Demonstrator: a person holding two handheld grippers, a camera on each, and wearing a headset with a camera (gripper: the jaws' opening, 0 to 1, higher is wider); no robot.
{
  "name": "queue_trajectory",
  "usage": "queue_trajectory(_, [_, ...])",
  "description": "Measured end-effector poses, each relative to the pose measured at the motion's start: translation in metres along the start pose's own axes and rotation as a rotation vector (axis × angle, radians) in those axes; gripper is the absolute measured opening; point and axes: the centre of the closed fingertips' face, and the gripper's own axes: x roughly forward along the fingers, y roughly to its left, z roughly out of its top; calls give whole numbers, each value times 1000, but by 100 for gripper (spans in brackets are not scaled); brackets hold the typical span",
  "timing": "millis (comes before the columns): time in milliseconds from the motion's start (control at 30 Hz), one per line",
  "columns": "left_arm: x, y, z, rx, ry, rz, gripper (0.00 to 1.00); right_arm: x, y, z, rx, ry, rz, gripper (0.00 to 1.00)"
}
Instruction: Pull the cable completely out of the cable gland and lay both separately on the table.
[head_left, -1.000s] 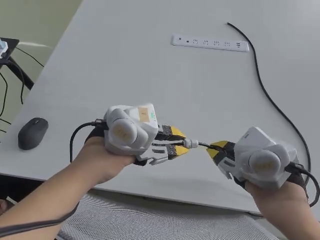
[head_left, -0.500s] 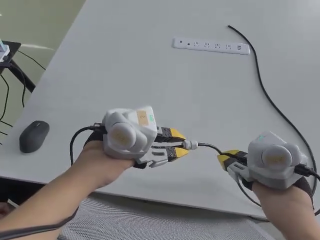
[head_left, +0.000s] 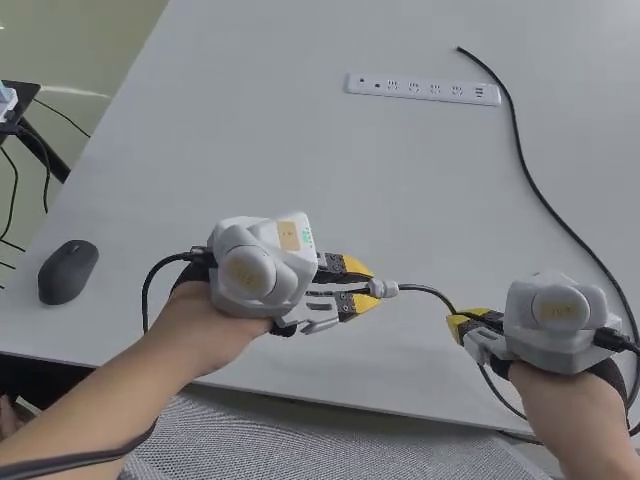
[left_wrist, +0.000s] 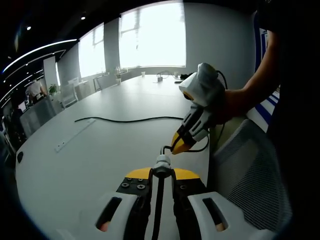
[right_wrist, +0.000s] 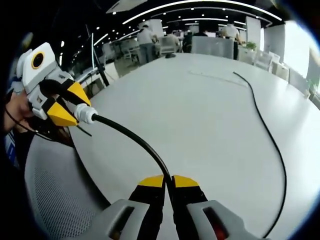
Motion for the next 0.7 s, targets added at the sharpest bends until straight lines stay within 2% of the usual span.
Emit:
queue_trajectory(67, [0,0,0,2,3,1,15,-1,0,0,-39,-3,-1,0])
queue_trajectory(167, [-1,1,0,3,3,3,15,-1,0,1,-58,-11,5,0])
queue_trajectory(367, [-2,5,2,3,1,16,15,-5,-1,6,-72,-39,3,1])
queue_trajectory(467, [-4,7,2,8,1,19,15,-7,0,7,-69,-45,19,1])
queue_trajectory(633, [-7,10,4,17,-2,24,15,-14,2,15,-53,-94,46,2])
queue_trajectory(700, [-7,11,4,20,-1,25,15,-19,4,22,-80,-130,56,4])
